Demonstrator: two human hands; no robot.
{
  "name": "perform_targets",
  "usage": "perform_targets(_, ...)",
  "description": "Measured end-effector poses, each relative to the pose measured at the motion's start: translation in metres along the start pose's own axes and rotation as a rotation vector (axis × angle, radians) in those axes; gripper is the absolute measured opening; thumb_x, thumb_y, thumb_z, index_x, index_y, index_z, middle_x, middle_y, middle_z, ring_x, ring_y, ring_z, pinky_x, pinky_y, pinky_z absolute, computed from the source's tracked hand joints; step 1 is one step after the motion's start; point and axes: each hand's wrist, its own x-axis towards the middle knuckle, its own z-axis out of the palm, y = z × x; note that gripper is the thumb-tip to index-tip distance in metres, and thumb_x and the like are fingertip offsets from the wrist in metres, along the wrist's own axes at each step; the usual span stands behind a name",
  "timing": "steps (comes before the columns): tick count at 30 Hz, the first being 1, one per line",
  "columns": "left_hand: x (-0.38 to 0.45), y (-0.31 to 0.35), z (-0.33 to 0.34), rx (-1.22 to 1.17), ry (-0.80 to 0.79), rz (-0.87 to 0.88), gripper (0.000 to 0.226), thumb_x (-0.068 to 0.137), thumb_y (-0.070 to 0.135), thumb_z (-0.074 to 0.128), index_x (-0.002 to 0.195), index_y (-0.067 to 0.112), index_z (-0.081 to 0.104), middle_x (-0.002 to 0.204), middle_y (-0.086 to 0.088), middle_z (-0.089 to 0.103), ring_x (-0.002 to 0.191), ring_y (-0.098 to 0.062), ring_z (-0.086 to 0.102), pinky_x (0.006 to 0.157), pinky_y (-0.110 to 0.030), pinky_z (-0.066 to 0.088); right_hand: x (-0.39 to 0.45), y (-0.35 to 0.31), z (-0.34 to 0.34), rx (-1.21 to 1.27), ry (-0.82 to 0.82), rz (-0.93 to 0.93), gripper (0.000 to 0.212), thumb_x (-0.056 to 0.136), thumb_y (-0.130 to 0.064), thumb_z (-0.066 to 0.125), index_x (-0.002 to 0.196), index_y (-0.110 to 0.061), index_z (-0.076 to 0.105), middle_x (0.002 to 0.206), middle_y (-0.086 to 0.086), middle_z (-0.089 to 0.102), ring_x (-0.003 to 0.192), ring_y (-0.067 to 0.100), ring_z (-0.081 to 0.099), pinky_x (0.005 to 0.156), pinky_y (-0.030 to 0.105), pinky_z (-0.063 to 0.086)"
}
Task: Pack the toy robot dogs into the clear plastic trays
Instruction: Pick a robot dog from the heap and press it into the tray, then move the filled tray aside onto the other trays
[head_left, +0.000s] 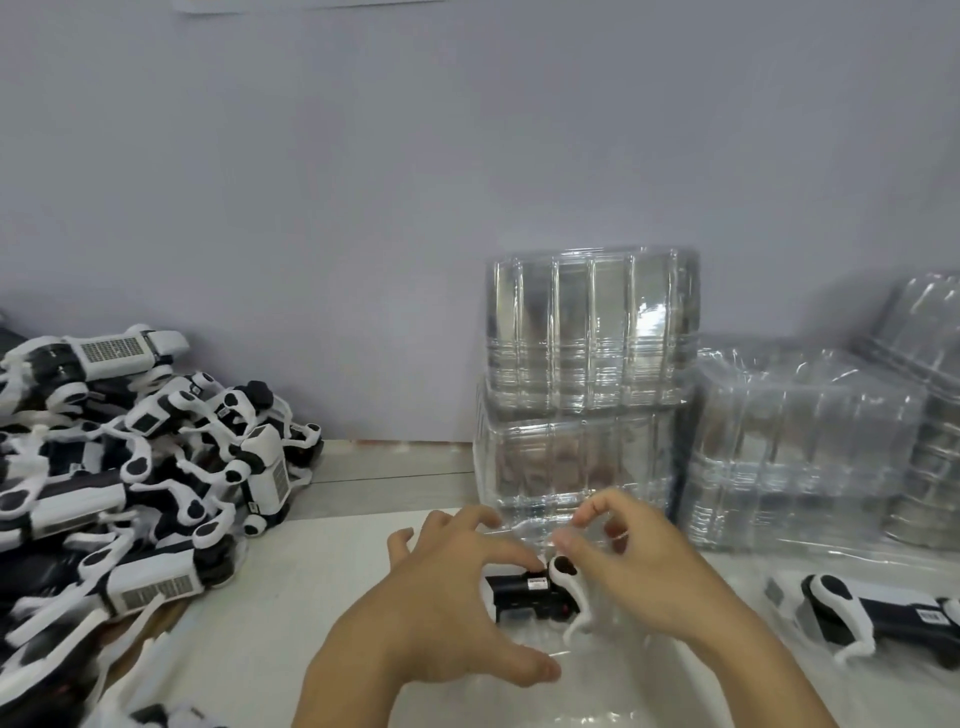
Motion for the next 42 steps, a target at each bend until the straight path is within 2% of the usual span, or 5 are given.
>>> perform_targets(8,-0.013,0.010,-0.028,-0.066,0.188,0.137,0.071,0.046,0.074,0.073,0.115,0.066,0.057,0.127,0.049,0.019,0.125,0.004,0.024,0.111,-0.035,0.033,0.000,-0.001,-0.045,0.484,0.285,-0.161,0.015,0.089,-0.050,0.062,0.092,-0.039,0.072,0.085,-0.016,0.071,0.078,-0.003,0.066,0.076,0.029,0.051)
perform_targets(13,-0.018,-0.004,-0.044,-0.378,0.509,0.411,0.054,0.056,0.051,0.078,0.109,0.051,0.073,0.134,0.016,0.050,0.126,-0.011,0.053,0.105,-0.021,0.038,-0.002,-0.013,-0.047,0.793,0.383,-0.204,0.025,0.100,-0.026,0.057,0.085,-0.033,0.076,0.082,-0.007,0.071,0.079,0.012,0.067,0.074,0.031,0.050)
perform_targets(19,-0.012,-0.002,-0.040,-1.382,0.509,0.454,0.062,0.049,0.064,0.086,0.097,0.025,0.080,0.119,-0.002,0.073,0.097,-0.017,0.073,0.067,-0.027,0.059,-0.022,-0.058,-0.018,0.612,0.214,-0.566,0.016,0.079,-0.015,0.079,0.091,-0.024,0.075,0.084,0.003,0.074,0.076,0.016,0.070,0.068,0.019,0.054)
perform_targets(27,0.001,0.003,-0.020,-1.961,0.478,0.198,0.068,0.072,0.069,0.065,0.120,0.022,0.073,0.126,-0.018,0.069,0.108,-0.047,0.067,0.084,-0.066,0.051,-0.025,-0.079,0.025,0.289,0.248,-0.734,0.024,0.084,-0.013,0.074,0.101,-0.029,0.077,0.102,-0.013,0.066,0.081,0.017,0.067,0.064,0.022,0.052)
perform_targets(42,0.010,-0.016,-0.011,-1.854,0.484,0.148,0.081,0.050,0.070,0.084,0.116,0.024,0.076,0.121,-0.014,0.072,0.111,-0.038,0.069,0.093,-0.070,0.048,-0.026,-0.077,0.009,0.146,0.325,-0.751,0.024,0.079,-0.003,0.082,0.081,-0.027,0.080,0.084,-0.016,0.070,0.076,0.013,0.067,0.055,0.027,0.048)
